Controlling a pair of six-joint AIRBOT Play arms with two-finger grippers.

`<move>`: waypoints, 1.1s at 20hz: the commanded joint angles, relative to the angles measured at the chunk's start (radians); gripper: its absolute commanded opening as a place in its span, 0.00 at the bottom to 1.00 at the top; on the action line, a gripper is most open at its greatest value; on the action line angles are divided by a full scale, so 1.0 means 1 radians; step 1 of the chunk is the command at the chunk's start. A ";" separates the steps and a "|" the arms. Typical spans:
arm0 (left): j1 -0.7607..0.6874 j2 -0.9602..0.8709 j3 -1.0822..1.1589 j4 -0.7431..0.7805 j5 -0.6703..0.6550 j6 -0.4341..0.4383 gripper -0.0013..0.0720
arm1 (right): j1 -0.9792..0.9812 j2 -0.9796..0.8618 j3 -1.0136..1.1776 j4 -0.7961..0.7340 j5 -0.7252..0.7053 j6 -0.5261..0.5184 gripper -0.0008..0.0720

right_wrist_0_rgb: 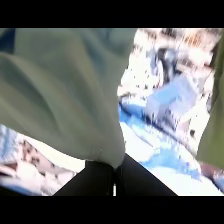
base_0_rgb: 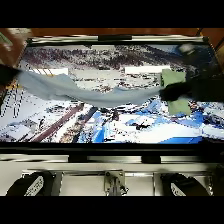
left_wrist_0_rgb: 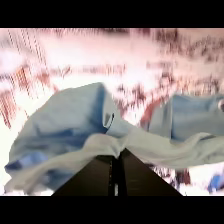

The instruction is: Fold the shirts.

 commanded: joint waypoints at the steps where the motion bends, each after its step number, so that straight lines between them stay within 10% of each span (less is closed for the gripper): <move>1: 0.047 0.104 0.289 0.023 0.131 -0.067 0.06 | -0.090 0.160 0.187 0.142 0.092 0.072 0.10; 7: 0.108 0.231 0.389 0.111 0.151 -0.310 0.06 | -0.148 0.304 0.261 0.410 0.235 0.197 0.10; 12: 0.108 0.243 0.389 0.257 -0.036 -0.309 0.06 | -0.148 0.323 0.261 0.362 0.232 0.212 0.10; 16: 0.108 0.210 0.303 0.352 -0.231 -0.297 0.06 | -0.148 0.249 0.251 0.219 -0.065 0.258 0.10; 19: 0.108 0.189 0.095 0.350 -0.167 -0.252 0.06 | -0.148 0.166 0.140 0.175 -0.221 0.271 0.10; 22: 0.100 0.114 -0.101 0.251 -0.004 -0.182 0.06 | -0.148 0.077 -0.022 0.175 -0.038 0.296 0.10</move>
